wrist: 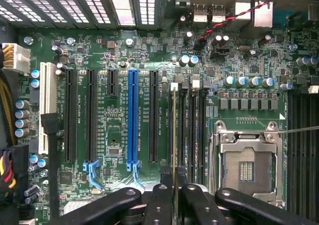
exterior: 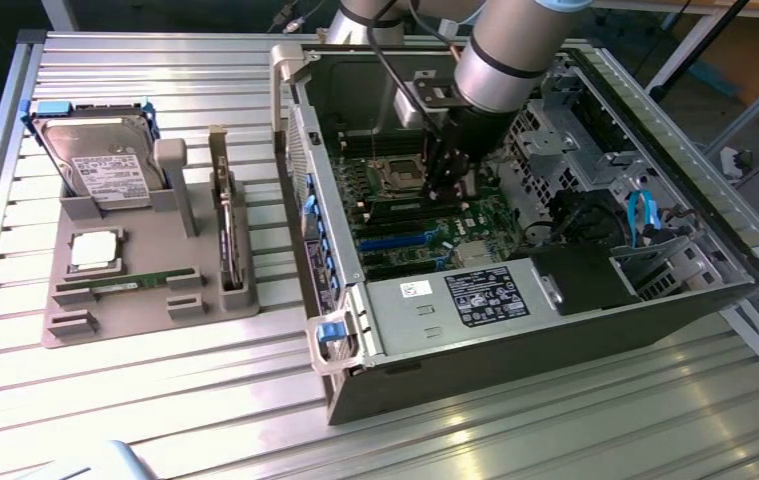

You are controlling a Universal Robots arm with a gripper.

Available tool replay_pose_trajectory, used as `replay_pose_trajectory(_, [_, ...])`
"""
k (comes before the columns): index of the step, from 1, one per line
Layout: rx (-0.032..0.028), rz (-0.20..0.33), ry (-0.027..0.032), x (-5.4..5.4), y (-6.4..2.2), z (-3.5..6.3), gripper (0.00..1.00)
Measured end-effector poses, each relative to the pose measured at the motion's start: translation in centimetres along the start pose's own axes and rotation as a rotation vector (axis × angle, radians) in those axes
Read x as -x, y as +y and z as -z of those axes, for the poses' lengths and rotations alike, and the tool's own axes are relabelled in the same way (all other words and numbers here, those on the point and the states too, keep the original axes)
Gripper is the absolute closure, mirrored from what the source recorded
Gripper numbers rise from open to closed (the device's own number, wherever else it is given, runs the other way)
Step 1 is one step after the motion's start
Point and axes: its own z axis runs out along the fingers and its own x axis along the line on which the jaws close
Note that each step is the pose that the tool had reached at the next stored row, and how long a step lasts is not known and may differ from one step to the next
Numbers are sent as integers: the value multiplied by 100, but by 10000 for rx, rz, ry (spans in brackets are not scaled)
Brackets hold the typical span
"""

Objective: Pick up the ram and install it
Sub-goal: 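Insert the ram into the slot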

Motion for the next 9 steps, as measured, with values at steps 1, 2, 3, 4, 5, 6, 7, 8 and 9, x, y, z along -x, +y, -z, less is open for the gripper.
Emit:
replay_pose_trajectory(1, [0, 0, -6, 3, 0, -7, 87])
replay_pose_trajectory(2, [-1, 1, -17, 7, -1, -19, 87])
replay_pose_trajectory(3, [0, 1, -24, 10, -1, -26, 87])
replay_pose_trajectory(4, [0, 2, -34, 13, -1, -35, 87])
replay_pose_trajectory(5, [1, 2, -33, 14, -1, -37, 87])
replay_pose_trajectory(6, [1, 2, -33, 14, 1, -40, 87])
replay_pose_trajectory(7, [1, 2, -33, 14, 9, -44, 87])
replay_pose_trajectory(8, [1, 0, -33, 14, 21, -47, 87])
replay_pose_trajectory(9, [1, -6, -34, 15, 25, -49, 87])
